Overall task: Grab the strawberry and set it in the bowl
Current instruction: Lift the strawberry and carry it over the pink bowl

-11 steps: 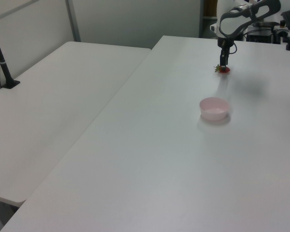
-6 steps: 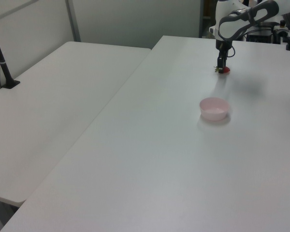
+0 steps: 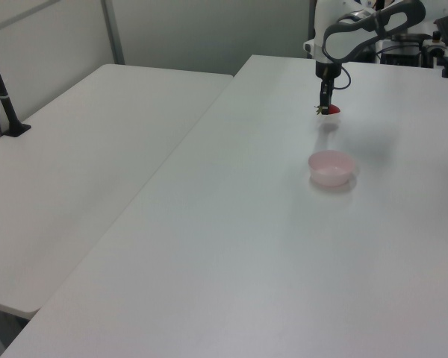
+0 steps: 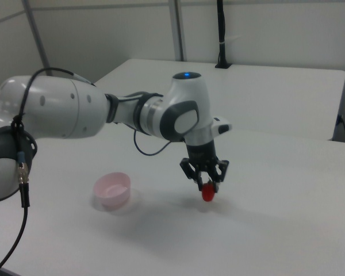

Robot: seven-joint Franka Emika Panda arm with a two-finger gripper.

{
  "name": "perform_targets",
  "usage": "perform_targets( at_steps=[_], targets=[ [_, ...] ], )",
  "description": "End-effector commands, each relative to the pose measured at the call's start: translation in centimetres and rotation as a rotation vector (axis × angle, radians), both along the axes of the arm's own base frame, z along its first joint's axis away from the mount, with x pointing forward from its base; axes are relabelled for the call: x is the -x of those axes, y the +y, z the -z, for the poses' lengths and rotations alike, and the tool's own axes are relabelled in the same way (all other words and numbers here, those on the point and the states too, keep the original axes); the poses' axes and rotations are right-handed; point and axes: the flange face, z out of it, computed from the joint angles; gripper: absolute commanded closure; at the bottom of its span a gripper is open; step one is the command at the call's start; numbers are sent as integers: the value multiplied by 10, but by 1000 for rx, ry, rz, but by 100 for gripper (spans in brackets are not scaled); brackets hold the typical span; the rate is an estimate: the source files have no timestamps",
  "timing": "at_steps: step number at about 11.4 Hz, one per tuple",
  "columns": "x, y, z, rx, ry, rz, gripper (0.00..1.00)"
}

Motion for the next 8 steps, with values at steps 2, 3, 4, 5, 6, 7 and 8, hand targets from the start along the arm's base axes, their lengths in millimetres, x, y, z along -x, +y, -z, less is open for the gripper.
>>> perform_targets(
  at_steps=[2, 3, 4, 5, 6, 7, 8],
  targets=[
    [18, 111, -72, 25, 81, 7, 66],
    [33, 146, -81, 29, 88, -17, 66],
    [55, 175, -86, 35, 94, -28, 66],
    [71, 204, -83, 41, 100, -4, 66],
    [77, 230, -78, 48, 98, 40, 66],
    [80, 242, -72, 52, 97, 93, 66],
    [83, 255, -64, 58, 107, 113, 66]
  ],
)
